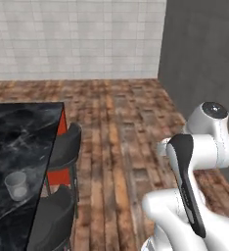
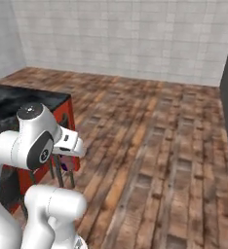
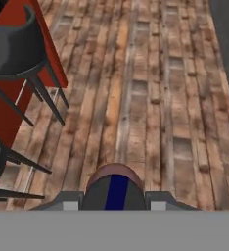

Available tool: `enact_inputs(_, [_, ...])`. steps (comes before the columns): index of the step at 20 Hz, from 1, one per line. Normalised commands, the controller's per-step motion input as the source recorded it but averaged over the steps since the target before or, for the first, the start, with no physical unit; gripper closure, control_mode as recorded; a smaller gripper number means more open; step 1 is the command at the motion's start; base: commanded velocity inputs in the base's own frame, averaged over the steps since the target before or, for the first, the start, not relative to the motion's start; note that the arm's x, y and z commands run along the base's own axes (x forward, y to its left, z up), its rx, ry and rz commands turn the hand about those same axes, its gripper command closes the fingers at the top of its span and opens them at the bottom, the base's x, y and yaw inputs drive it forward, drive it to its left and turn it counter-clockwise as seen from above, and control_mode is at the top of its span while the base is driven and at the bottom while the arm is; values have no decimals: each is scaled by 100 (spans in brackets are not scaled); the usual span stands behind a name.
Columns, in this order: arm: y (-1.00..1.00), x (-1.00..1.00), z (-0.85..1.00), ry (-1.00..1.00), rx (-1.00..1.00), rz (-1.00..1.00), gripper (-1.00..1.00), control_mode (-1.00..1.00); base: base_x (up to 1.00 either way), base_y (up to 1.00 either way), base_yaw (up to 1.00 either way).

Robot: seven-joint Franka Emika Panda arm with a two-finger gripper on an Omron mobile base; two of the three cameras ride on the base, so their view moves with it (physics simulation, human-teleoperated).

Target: There is a wine glass and glass cup on the dining counter. Place the wine bottle next to the wine glass and the juice bottle next to the glass cup.

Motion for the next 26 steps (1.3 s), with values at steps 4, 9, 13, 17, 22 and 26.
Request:
enact_inputs(4, [0, 0, 0, 0, 0, 0, 100, 100, 50, -3, 71])
enact_inputs(9, [0, 0, 0, 0, 0, 0, 100, 100, 38, -3, 80])
enact_inputs(13, [0, 0, 0, 0, 0, 0, 100, 100, 29, -2, 86])
enact_inputs(17, [0, 0, 0, 0, 0, 0, 100, 100, 31, -8, 80])
enact_inputs(22, [0, 0, 0, 0, 0, 0, 100, 100, 37, -17, 66])
enact_inputs(26, [0, 0, 0, 0, 0, 0, 100, 100, 49, -24, 46])
